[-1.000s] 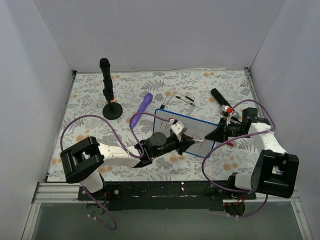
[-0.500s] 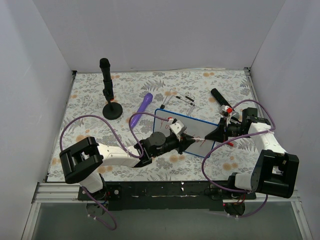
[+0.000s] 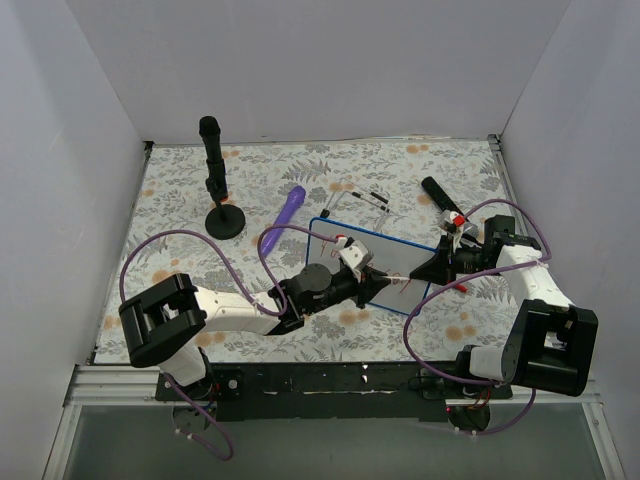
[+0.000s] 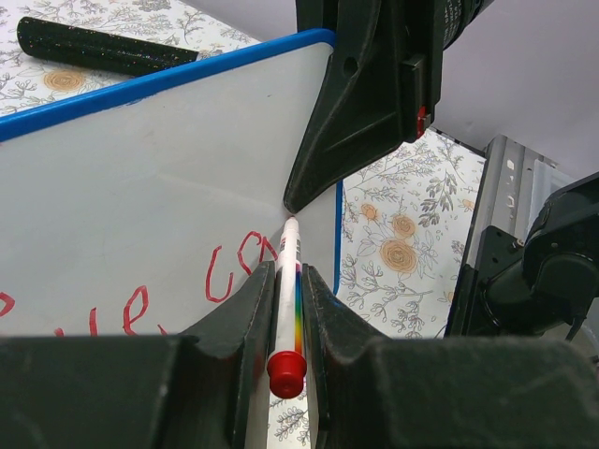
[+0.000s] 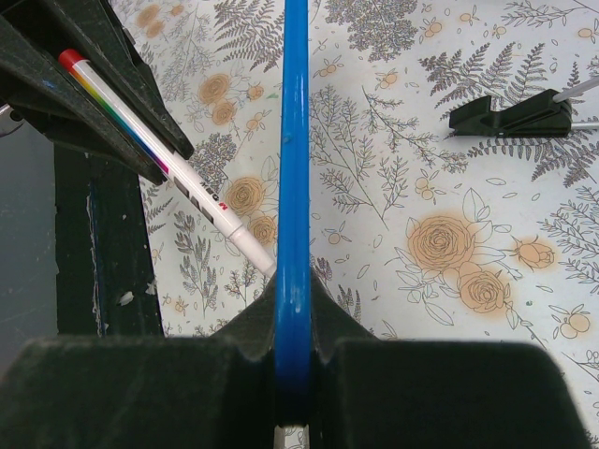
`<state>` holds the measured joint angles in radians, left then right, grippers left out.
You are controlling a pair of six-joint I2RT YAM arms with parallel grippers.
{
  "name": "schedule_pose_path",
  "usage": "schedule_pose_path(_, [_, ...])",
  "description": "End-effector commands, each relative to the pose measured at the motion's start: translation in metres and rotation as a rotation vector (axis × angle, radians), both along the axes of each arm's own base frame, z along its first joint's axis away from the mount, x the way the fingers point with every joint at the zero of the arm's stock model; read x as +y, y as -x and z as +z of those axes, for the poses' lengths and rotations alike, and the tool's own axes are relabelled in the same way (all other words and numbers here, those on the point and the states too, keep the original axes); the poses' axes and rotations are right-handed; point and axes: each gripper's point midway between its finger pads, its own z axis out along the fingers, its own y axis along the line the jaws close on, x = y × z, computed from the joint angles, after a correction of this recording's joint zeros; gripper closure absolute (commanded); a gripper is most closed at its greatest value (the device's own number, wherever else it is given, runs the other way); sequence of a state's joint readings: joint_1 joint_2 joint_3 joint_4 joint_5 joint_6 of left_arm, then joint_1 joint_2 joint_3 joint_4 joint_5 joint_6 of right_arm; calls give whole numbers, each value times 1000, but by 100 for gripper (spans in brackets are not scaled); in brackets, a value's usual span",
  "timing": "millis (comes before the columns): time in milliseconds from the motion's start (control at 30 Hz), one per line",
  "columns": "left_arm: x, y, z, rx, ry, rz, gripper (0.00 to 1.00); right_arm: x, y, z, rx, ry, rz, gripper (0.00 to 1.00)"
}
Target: Write a sentence on the whiteboard
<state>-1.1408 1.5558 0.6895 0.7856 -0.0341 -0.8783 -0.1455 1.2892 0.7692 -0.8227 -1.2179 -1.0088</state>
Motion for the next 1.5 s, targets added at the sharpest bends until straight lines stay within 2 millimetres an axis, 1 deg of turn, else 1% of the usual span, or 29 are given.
schedule_pose_path(0, [-1, -6, 13, -27, 16, 17, 100, 3, -1, 11, -13, -36, 11, 99])
schedule_pose_path(100, [-4, -5, 14, -26, 22, 7, 100, 3, 0, 12, -15, -37, 11, 99])
schedule_pose_path(367, [-9, -2, 7, -7, 11, -21, 100, 3, 0, 11, -15, -36, 11, 99])
schedule_pose_path(600, [-10, -1, 3, 3, 1, -24, 100, 3, -1, 12, -15, -36, 11, 99])
schedule_pose_path(967, [-1, -2, -11, 14, -49, -4, 100, 3, 0, 12, -17, -35, 11, 99])
schedule_pose_path(1467, [12, -11, -8, -3, -65, 45, 100, 3, 0, 12, -17, -37, 11, 99])
